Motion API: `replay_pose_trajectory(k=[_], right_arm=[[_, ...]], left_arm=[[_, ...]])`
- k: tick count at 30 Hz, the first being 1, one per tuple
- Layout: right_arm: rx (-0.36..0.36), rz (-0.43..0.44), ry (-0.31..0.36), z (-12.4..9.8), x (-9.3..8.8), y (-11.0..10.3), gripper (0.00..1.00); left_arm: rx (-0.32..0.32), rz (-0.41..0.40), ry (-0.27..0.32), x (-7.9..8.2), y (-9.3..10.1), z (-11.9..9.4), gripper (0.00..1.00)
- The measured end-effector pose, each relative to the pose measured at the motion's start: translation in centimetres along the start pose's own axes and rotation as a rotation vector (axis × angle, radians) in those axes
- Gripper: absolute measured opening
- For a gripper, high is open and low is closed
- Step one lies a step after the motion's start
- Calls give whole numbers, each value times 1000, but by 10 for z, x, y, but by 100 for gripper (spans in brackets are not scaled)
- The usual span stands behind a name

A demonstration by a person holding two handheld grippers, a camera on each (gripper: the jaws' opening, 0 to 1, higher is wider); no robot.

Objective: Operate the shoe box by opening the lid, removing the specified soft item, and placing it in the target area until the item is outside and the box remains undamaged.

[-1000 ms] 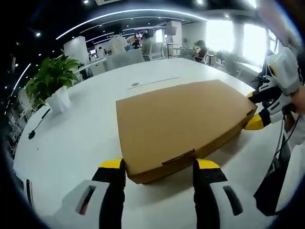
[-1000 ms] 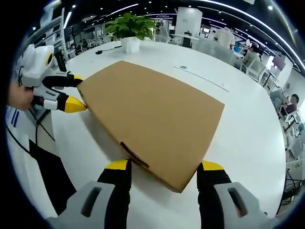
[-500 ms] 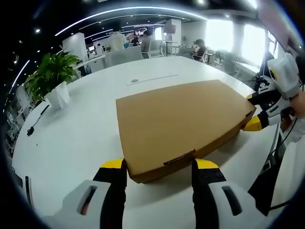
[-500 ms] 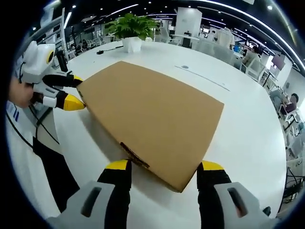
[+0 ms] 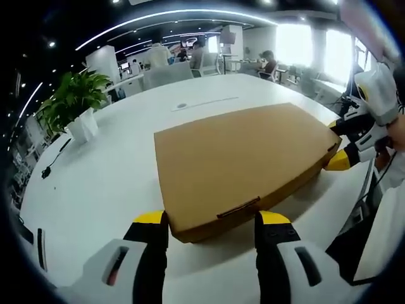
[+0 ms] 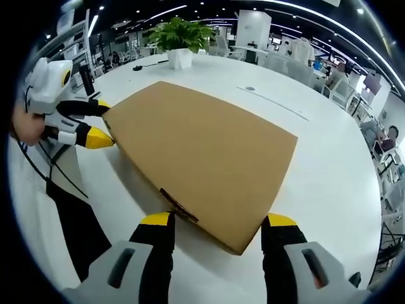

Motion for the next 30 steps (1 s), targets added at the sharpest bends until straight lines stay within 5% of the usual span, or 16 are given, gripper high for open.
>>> replay_pose_trajectory(k=[19, 23, 25, 30], right_arm=[[31, 40, 70, -8, -4, -5, 58], [45, 71, 99, -15, -3, -8, 64], [61, 103, 121, -15, -4, -7, 65], [105, 212, 173, -26, -3, -7, 73]], left_arm=[[-29, -18, 22, -4, 0, -7, 55], [-37, 14, 53, -5, -2, -16, 54], [-106, 15, 76, -4, 2, -19, 58], [-106, 16, 51, -16, -7, -24, 60]])
Point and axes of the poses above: the point that each gripper's makers call its tool centre point, and the gripper's own axes: z roughly forward along the fingers, y roughly to its right, x roughly out of its top, the point moved 6 cm from there along -z, roughly backward along the fingers, and after that the axes turned 13 degrees about -y, right-handed, at the moved point
